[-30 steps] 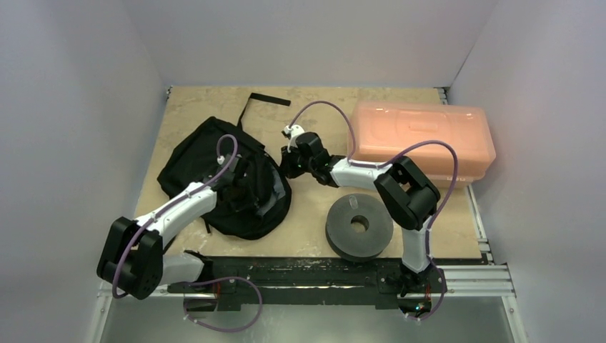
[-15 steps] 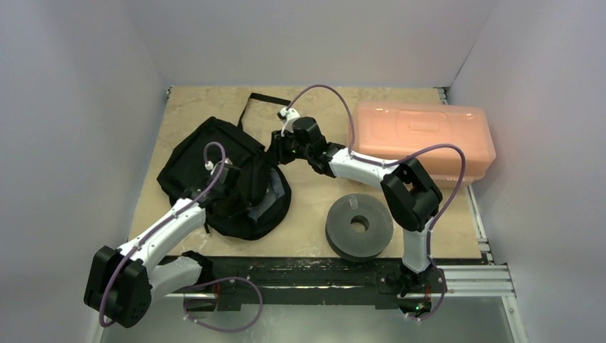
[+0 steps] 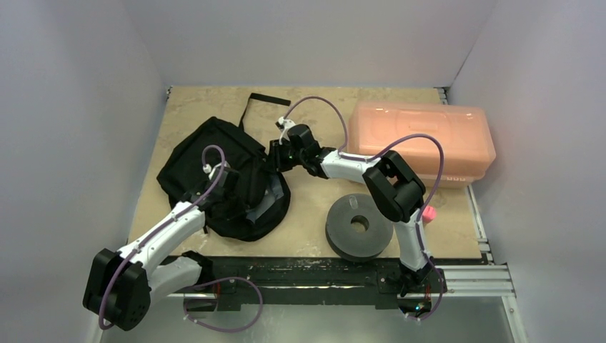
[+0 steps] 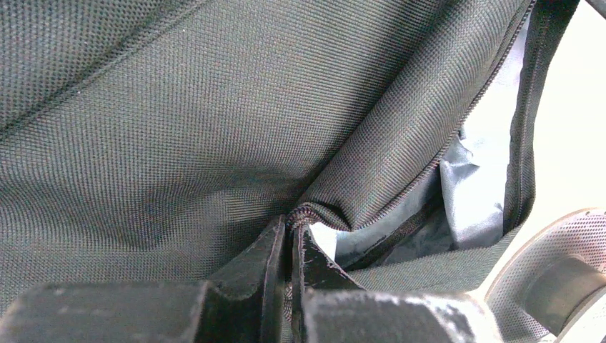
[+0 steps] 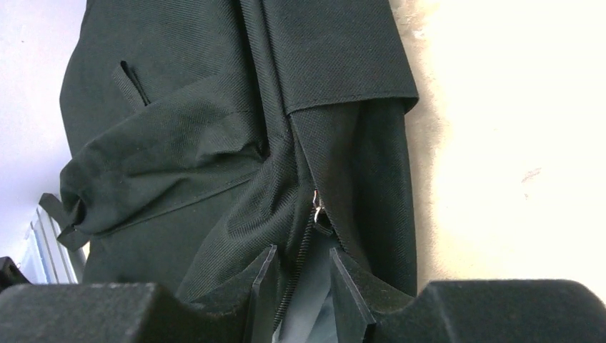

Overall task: Pack the student bag
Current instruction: Zip the student bag at the center of the board.

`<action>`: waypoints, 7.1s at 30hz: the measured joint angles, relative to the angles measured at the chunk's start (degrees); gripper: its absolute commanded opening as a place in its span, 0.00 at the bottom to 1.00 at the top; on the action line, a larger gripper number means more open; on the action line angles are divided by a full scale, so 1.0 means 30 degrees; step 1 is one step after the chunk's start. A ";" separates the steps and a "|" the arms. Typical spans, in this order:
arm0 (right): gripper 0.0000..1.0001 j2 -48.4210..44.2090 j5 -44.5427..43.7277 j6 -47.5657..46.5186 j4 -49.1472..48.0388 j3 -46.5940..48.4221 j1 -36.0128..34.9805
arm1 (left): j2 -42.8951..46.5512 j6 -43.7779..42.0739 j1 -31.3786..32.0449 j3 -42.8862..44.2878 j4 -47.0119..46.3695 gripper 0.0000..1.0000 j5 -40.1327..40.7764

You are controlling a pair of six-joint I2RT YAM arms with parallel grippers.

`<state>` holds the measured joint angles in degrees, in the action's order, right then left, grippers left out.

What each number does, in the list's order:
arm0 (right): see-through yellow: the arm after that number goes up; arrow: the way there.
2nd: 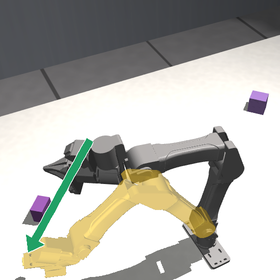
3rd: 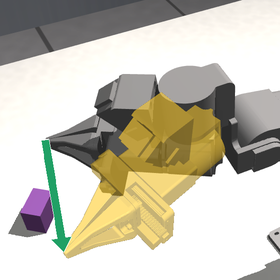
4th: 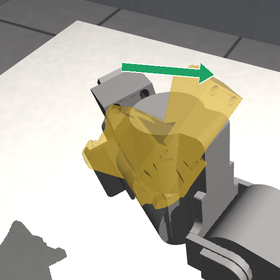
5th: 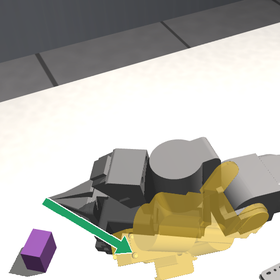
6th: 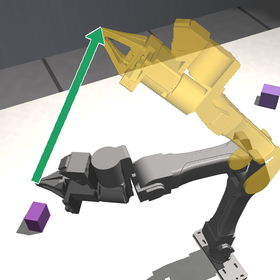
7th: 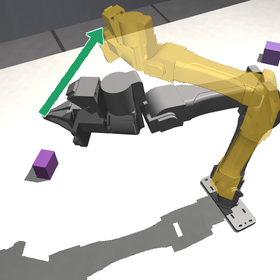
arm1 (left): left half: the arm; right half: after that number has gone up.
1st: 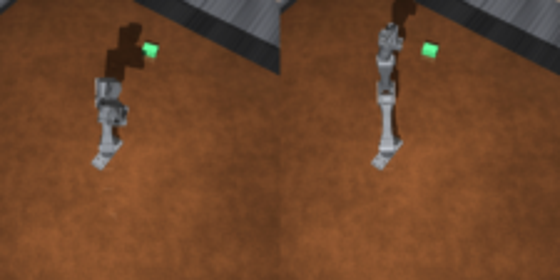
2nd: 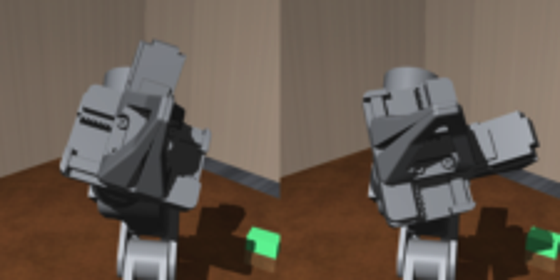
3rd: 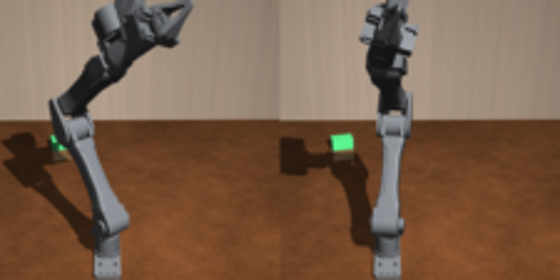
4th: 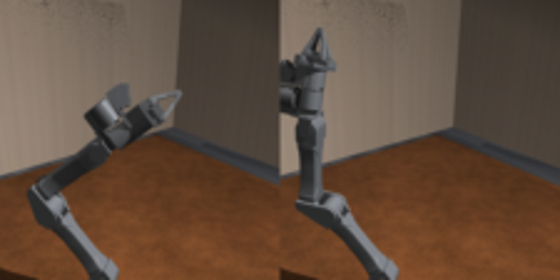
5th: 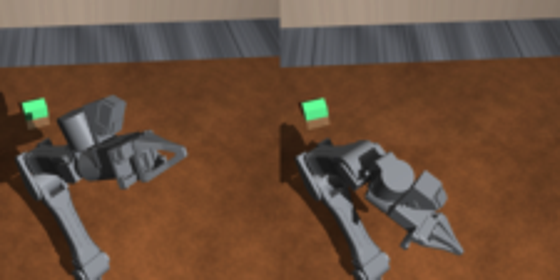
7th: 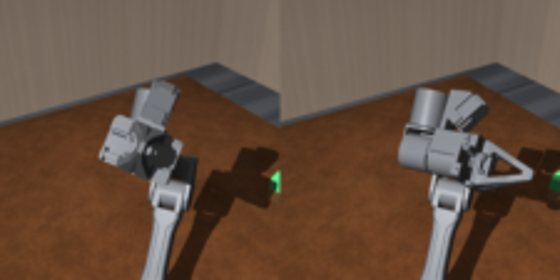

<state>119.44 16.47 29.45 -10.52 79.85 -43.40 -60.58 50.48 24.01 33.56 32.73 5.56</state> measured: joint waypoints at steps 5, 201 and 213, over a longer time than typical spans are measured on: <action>0.40 0.0029 -0.0182 0.0525 -0.0284 0.0000 0.0175 | 0.0109 0.0022 0.0000 -0.0168 -0.0022 0.00 0.0204; 0.00 -0.2550 -0.1188 -0.4466 0.1982 -0.1239 -0.0284 | -0.7985 0.1384 -0.4561 0.7439 -0.3206 0.56 -0.4823; 0.00 -0.8247 -0.2302 -0.3963 0.1690 -0.7970 -0.2018 | -1.0032 0.0503 -0.4787 0.8561 -0.3614 0.60 -0.4597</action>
<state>94.70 9.56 17.56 -5.45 55.94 -49.45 -90.67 51.99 9.65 59.24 21.89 -8.23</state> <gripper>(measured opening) 0.008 0.590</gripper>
